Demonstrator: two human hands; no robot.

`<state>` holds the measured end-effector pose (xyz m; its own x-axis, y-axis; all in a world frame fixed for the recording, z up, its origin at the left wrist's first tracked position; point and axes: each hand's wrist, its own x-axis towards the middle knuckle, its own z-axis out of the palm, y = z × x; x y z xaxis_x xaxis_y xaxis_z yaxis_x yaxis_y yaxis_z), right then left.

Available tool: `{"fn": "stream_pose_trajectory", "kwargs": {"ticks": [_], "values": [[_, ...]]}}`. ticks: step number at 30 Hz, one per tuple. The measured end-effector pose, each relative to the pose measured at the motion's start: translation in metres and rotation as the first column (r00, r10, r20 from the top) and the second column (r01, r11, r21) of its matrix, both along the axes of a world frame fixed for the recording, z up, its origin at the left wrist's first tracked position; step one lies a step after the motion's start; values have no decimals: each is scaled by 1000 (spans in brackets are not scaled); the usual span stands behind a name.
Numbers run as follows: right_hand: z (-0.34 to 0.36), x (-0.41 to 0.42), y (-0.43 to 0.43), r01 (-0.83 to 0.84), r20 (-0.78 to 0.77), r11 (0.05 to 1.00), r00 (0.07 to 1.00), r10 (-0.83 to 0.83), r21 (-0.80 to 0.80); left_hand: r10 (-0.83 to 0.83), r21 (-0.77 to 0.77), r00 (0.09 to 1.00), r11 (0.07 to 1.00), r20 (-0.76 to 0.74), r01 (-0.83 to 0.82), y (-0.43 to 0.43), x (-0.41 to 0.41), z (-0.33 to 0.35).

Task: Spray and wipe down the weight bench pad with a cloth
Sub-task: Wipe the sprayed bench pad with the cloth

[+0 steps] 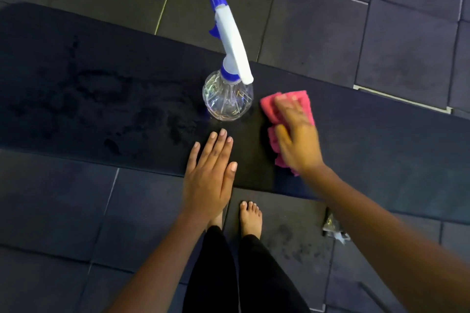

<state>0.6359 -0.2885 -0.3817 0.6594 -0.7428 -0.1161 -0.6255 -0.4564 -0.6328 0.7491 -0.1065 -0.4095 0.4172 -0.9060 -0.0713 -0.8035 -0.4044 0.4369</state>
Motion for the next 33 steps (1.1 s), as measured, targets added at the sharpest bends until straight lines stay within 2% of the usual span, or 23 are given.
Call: {"fn": "stream_pose_trajectory", "kwargs": {"ticks": [4,7,10,12,14,16,17,19,21,23,26,28,31,33], "values": [[-12,-5,24,-242,-89,969,967,238,-44,-7,-5,1000,1000,-11,7,1,5,5],[-10,-37,52,-460,-60,887,887,458,-39,-33,12,999,999,-6,33,2,10,6],[-6,-60,69,-558,-9,830,830,558,2,-55,32,998,998,-5,56,4,14,8],[4,-63,66,-476,78,879,878,473,24,-63,43,998,997,-7,64,5,15,10],[16,-59,51,-260,163,965,954,251,32,-72,55,997,996,0,72,4,15,12],[22,-51,30,-74,154,997,985,71,15,-44,60,999,997,7,44,2,16,13],[19,-47,20,-40,110,999,993,39,6,-18,62,1000,998,7,17,2,16,14],[9,-41,12,-85,-13,996,996,85,-9,20,86,1000,996,24,-22,3,16,16],[-3,-41,18,-202,-102,979,975,198,-34,20,128,998,991,52,-26,4,14,18],[-6,-45,29,-284,-105,958,955,279,-34,25,166,999,986,47,-33,3,9,20],[2,-53,44,-324,-8,945,946,325,35,37,202,999,978,32,-43,2,5,21],[8,-56,49,-266,52,961,964,262,80,46,196,999,979,28,-51,1,8,23],[17,-52,35,-7,108,997,994,-2,75,54,148,998,987,40,-59,1,17,26],[19,-45,24,104,95,993,990,-108,48,54,133,998,989,42,-59,5,27,27]]}}
